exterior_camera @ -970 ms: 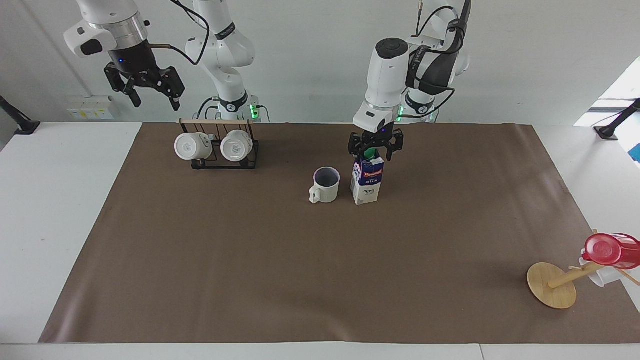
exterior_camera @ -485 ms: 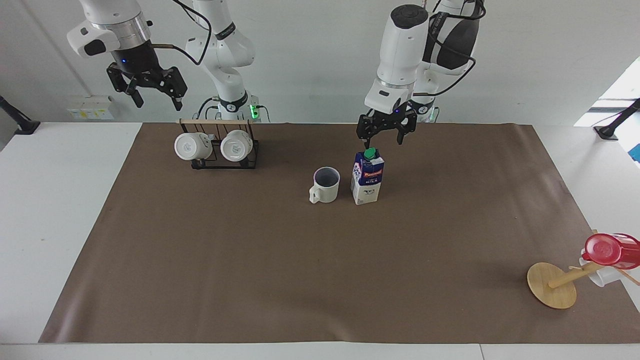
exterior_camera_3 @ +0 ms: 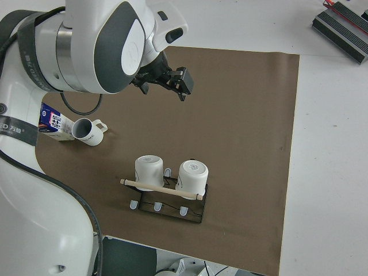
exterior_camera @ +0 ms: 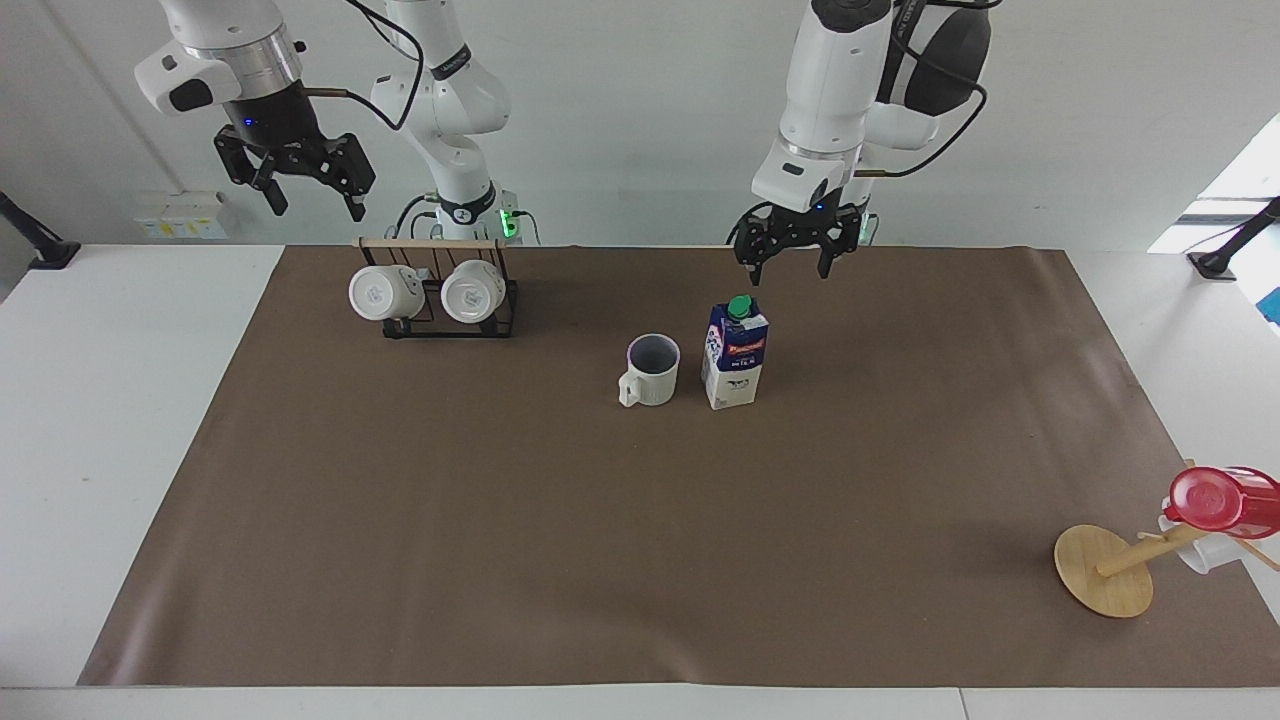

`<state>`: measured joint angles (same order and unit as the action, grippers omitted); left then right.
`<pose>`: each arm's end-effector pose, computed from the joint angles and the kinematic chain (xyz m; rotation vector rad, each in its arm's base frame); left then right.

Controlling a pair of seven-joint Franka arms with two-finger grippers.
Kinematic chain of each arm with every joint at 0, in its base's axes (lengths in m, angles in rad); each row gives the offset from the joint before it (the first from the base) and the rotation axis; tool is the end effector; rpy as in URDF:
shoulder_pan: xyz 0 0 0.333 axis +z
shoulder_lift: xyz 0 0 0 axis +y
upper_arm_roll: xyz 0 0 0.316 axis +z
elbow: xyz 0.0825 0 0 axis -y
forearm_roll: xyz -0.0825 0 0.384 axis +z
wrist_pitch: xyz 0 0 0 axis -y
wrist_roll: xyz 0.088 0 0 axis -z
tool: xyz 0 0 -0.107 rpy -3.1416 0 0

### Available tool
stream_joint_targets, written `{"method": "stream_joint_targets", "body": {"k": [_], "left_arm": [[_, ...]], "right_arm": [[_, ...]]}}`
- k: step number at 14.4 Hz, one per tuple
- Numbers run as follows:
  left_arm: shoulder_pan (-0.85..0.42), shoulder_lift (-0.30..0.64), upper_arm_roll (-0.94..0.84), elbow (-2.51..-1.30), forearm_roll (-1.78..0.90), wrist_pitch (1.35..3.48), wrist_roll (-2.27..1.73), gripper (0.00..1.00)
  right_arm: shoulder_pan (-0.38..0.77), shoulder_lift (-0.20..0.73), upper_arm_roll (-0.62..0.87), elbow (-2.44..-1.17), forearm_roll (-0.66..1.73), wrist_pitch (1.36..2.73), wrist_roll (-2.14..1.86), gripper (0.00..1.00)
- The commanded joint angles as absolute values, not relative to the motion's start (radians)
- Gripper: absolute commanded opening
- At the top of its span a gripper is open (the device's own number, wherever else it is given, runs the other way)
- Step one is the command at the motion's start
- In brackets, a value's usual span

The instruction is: Place cup and milk on table

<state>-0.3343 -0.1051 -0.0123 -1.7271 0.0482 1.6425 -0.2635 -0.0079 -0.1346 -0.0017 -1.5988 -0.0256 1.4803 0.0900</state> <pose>0.4970 -0.1747 0.6136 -3.0973 0.1333 -0.0533 0.5020 -0.0078 0.6746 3.1128 -0.1591 0.0267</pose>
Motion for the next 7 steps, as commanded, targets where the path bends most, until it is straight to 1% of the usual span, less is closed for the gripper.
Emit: {"method": "stream_joint_targets", "body": {"k": [1, 7], "left_arm": [[-0.282, -0.138, -0.021, -1.724, 0.034, 1.586, -0.189, 1.0], [-0.278, -0.155, 0.037, -1.71, 0.038, 1.548, -0.121, 1.0]], "right_arm": [[-0.009, -0.141, -0.006, -1.601, -0.015, 1.465, 0.071, 1.0], [-0.009, -0.141, -0.006, -1.601, -0.015, 1.465, 0.071, 1.0]]}}
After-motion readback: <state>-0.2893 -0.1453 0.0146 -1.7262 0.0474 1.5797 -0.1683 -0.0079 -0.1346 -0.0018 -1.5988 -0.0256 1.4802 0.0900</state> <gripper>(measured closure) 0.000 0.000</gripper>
